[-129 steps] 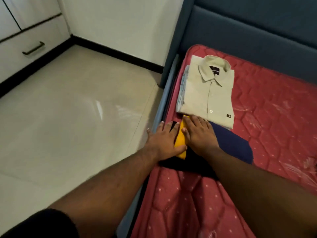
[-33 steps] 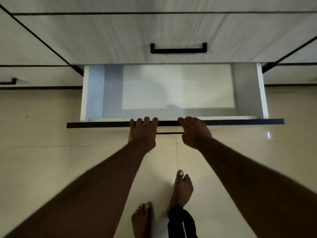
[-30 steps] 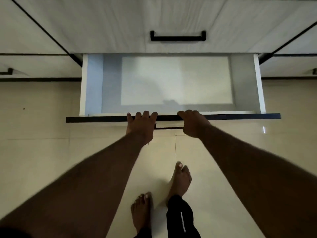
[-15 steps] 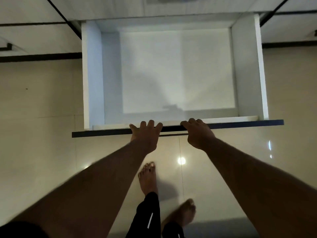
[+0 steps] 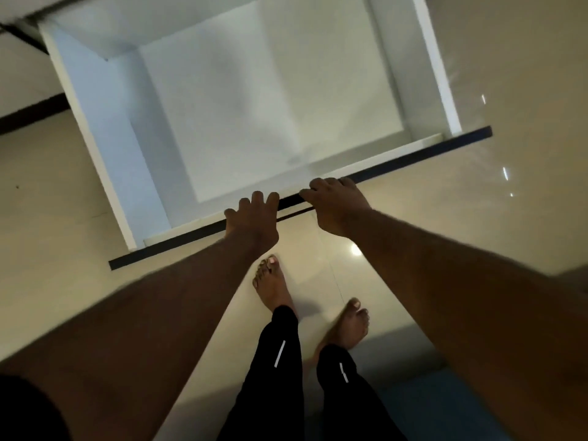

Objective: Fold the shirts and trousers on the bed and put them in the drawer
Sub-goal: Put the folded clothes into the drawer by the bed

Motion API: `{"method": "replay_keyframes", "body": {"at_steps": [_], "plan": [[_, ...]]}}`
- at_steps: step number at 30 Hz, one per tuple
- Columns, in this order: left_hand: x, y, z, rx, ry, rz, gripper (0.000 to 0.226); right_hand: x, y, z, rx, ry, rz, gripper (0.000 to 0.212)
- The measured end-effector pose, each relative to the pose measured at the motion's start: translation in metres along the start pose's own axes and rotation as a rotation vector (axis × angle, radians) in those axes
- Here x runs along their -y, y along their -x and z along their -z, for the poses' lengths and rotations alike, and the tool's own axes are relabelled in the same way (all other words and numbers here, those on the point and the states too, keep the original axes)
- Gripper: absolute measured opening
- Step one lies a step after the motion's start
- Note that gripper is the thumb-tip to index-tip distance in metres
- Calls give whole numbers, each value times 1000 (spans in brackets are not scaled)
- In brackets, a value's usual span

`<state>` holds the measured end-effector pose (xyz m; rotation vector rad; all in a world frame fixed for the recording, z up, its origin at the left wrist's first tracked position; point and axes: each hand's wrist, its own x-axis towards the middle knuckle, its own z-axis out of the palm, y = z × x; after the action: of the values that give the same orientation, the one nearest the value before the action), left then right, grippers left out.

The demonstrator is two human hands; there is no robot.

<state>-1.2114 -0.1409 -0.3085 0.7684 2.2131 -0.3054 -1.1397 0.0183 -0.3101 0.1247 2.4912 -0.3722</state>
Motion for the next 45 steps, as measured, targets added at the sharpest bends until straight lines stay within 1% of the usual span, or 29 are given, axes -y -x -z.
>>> {"method": "replay_keyframes", "body": {"at_steps": [3,6,8,9,11,13,14,15,18,20,22,23,24,26,27,28,30,32,33,34,35,37,38,39,40,41,42,44,45], "plan": [[-44,7,7,0,58,-119,68,-23,48,-5,-69,-99,-148,57],[-101,26,14,54,69,-227,72,-59,112,-11,-75,-148,-281,54],[-151,49,16,100,49,-303,76,-88,167,-15,-89,-188,-408,52],[-182,66,19,119,33,-355,81,-103,203,-16,-101,-228,-484,52],[-229,92,20,88,30,-479,91,-121,260,-14,-127,-304,-590,53],[-287,132,16,59,13,-654,94,-133,340,-19,-191,-392,-726,55],[-320,156,9,71,25,-732,95,-135,387,-25,-241,-428,-814,55],[-341,175,5,109,71,-755,93,-133,419,-29,-289,-460,-879,56],[-404,240,-29,278,209,-775,86,-115,520,-58,-418,-559,-1088,54],[-443,288,-63,406,245,-808,83,-96,582,-88,-473,-639,-1236,54],[-474,333,-104,536,304,-785,74,-76,634,-130,-512,-714,-1373,54],[-485,351,-117,596,338,-741,67,-66,649,-151,-537,-765,-1427,54],[-494,366,-139,629,360,-713,65,-53,667,-178,-570,-822,-1484,53],[-501,375,-173,607,401,-623,90,-33,691,-220,-693,-865,-1584,52],[-505,379,-191,533,399,-590,102,-24,705,-243,-771,-875,-1655,55],[-510,383,-200,421,395,-567,110,-17,717,-261,-838,-905,-1732,61],[-519,398,-204,240,345,-459,117,-8,735,-297,-948,-1113,-1857,79],[-524,405,-209,166,320,-395,120,-6,745,-325,-1101,-1428,-1866,98],[-525,406,-208,164,349,-364,120,-7,749,-335,-1204,-1588,-1836,104],[-526,403,-211,160,374,-345,118,-8,750,-345,-1284,-1746,-1784,104],[-525,399,-209,192,399,-302,117,-12,752,-351,-1342,-1849,-1728,97],[-524,387,-203,347,479,-225,124,-21,750,-355,-1386,-1980,-1594,67],[-522,382,-199,425,516,-193,122,-26,750,-354,-1377,-2054,-1523,50],[-522,379,-195,486,543,-189,110,-30,748,-351,-1340,-2153,-1452,38],[-522,378,-191,542,555,-200,91,-34,748,-346,-1278,-2249,-1382,33],[-522,379,-187,603,565,-206,72,-37,748,-342,-1203,-2334,-1316,32],[-522,379,-183,677,570,-202,60,-40,747,-337,-1136,-2406,-1261,34],[-517,379,-175,793,592,-209,51,-44,746,-328,-1081,-2488,-1210,32],[-512,376,-174,796,618,-228,47,-44,746,-324,-1081,-2506,-1203,27]]}}
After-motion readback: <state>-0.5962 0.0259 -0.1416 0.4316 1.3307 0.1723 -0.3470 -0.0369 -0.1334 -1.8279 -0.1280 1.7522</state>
